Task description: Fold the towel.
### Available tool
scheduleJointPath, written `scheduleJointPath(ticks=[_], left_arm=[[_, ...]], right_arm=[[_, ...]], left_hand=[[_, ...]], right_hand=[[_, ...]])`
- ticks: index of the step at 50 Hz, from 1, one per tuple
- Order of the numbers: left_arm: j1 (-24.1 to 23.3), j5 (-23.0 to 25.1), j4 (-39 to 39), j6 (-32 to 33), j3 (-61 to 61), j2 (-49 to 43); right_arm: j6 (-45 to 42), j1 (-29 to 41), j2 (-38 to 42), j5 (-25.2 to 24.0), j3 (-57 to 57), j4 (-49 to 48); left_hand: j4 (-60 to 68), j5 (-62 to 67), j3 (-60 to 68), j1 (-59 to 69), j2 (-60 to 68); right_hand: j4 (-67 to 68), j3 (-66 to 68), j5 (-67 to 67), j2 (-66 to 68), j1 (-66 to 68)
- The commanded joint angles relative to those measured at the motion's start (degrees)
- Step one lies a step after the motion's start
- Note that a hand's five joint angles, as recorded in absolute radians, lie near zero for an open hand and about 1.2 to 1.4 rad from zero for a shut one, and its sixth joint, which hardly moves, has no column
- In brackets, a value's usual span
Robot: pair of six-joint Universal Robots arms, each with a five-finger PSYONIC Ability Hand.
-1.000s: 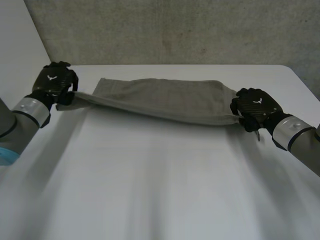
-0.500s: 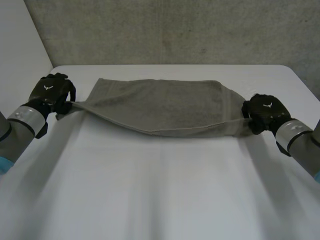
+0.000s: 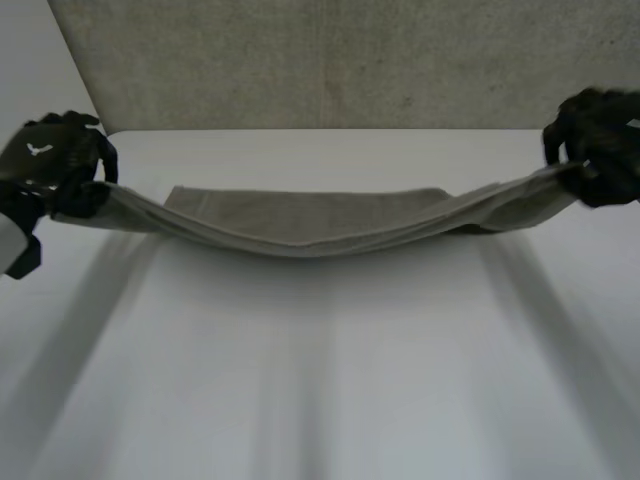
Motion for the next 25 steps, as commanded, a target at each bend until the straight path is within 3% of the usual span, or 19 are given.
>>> scheduleJointPath(ticks=[1,8,12,18,25], left_arm=[[3.55,3.77,-4.89,-4.44,-0.25,8.39],[3.82,3.59,-4.72,-5.07,0.63,5.41],[2.59,2.80,-4.81,-4.80,4.13,-3.45],[0.40,0.70,-4.63,-4.80,9.66,-12.76],[-4.25,-3.16,-4.89,-4.80,22.30,-23.75]], right_arm=[[4.34,-5.21,-5.97,-6.16,-3.34,2.05],[5.22,-8.90,-0.03,-8.98,-6.15,1.43],[3.02,-7.50,5.89,-8.36,-8.00,2.14],[-3.84,-1.70,13.10,-2.47,-9.76,3.46],[-7.62,6.55,26.26,4.81,-21.07,2.67]], left_hand=[[-3.76,4.45,-3.30,5.47,2.82],[-3.76,4.45,-3.30,5.47,2.82],[-3.76,4.45,-3.30,5.47,2.82],[-3.76,4.45,-3.30,5.47,2.82],[-3.76,4.45,-3.30,5.47,2.82]], right_hand=[[-4.35,-3.01,3.40,4.49,4.15],[-4.35,-3.01,3.40,4.49,4.15],[-4.35,-3.01,3.40,4.49,4.15],[-4.35,-3.01,3.40,4.49,4.15],[-4.35,-3.01,3.40,4.49,4.15]])
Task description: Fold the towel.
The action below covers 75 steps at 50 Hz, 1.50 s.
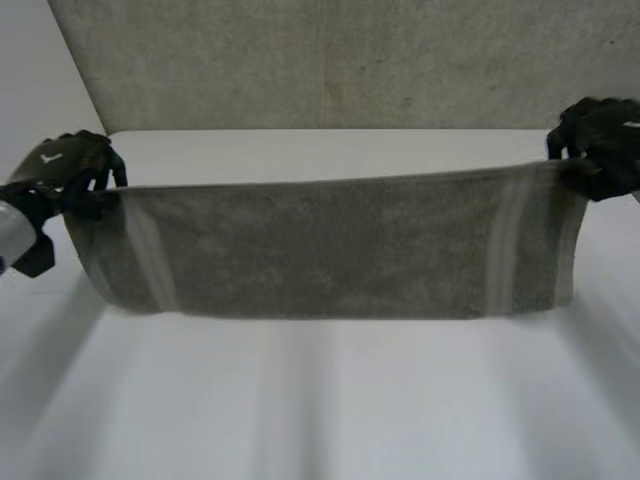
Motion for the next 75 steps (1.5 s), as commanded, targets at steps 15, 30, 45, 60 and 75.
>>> scheduleJointPath(ticks=[15,30,45,60,75], left_arm=[[-11.35,-13.30,0.59,-4.38,41.61,-7.28],[-8.02,-8.83,8.15,-8.09,23.27,-6.82],[-0.02,3.12,12.99,0.96,-8.20,-0.34],[4.03,9.11,11.50,-0.79,-13.51,10.51],[-3.79,0.85,5.09,0.61,14.42,-20.15]], right_arm=[[11.59,13.25,10.21,17.92,-33.39,-13.75],[14.85,9.92,6.51,8.53,-12.33,-18.75],[7.91,-2.99,5.29,-6.68,11.68,-21.05],[7.20,-7.50,-7.39,-13.99,9.95,-10.58],[4.56,4.54,18.01,-1.52,-9.91,-9.53]], left_hand=[[-3.76,4.28,-3.30,5.47,2.59],[-3.76,4.28,-3.30,5.47,2.59],[-3.76,4.28,-3.30,5.47,2.59],[-3.76,4.28,-3.30,5.47,2.59],[-3.76,4.28,-3.30,5.47,2.59]], right_hand=[[-4.35,-3.01,3.39,4.38,4.14],[-4.35,-3.01,3.39,4.38,4.14],[-4.35,-3.01,3.39,4.38,4.14],[-4.35,-3.01,3.39,4.38,4.14],[-4.35,-3.01,3.39,4.38,4.14]])
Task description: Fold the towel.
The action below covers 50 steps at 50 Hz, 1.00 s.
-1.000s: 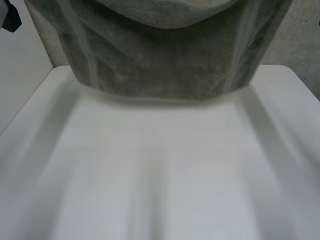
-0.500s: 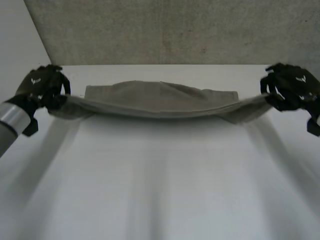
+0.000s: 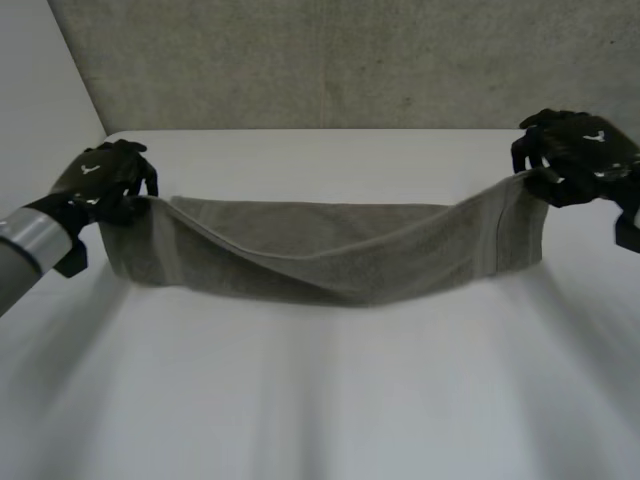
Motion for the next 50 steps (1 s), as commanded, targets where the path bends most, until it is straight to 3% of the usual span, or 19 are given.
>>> scheduleJointPath(ticks=[1,6,10,19,46,47,48,49,50], left_arm=[[-1.93,-4.01,-3.88,0.83,13.47,-12.39],[-2.98,-7.33,-5.90,2.23,24.26,-20.90],[-3.59,-9.36,-5.90,2.32,28.22,-23.36],[-6.67,-9.54,-5.20,2.41,34.81,-28.81],[-7.46,-10.42,-5.11,2.59,41.95,-34.80],[-7.46,-10.42,-5.11,2.59,41.86,-34.80],[-7.46,-10.42,-5.11,2.59,41.86,-34.80],[-7.46,-10.42,-5.11,2.59,41.69,-34.71],[-7.46,-10.42,-5.11,2.59,41.68,-34.71]], right_arm=[[-0.67,2.85,10.35,4.12,-8.71,0.14],[-0.94,4.87,18.85,9.99,-16.78,-0.47],[-0.94,5.40,22.48,11.76,-20.40,-0.56],[-1.64,7.60,28.97,15.97,-25.67,-4.33],[-1.64,9.62,40.23,18.62,-38.24,-4.43],[-1.73,9.71,40.41,18.79,-38.25,-4.43],[-1.73,9.71,40.41,18.79,-38.25,-4.43],[-1.64,9.80,40.41,18.97,-38.25,-4.52],[-1.64,9.80,40.41,18.97,-38.25,-4.52]], left_hand=[[-3.76,3.76,-3.30,5.48,2.59],[-3.76,3.76,-3.30,5.48,2.59],[-3.76,3.76,-3.30,5.48,2.59],[-3.76,3.76,-3.30,5.48,2.59],[-3.76,3.76,-3.30,5.48,2.59],[-3.76,-5.37,-3.30,-3.66,-6.55],[-3.76,-5.46,-3.30,-3.75,-6.64],[-3.76,-24.62,-3.30,-22.90,-25.79],[-3.76,-24.81,-3.30,-23.09,-25.98]], right_hand=[[-4.35,-3.00,3.37,4.18,4.14],[-4.35,-3.00,3.37,4.18,4.14],[-4.35,-3.00,3.37,4.18,4.14],[-4.35,-3.00,3.37,4.18,4.14],[-4.35,-3.00,3.37,4.18,4.14],[-4.35,-3.00,3.37,4.18,4.14],[-4.35,-3.00,3.37,4.18,4.14],[-4.35,-3.00,3.37,4.18,4.14],[-4.35,-3.00,3.37,4.18,4.14]])
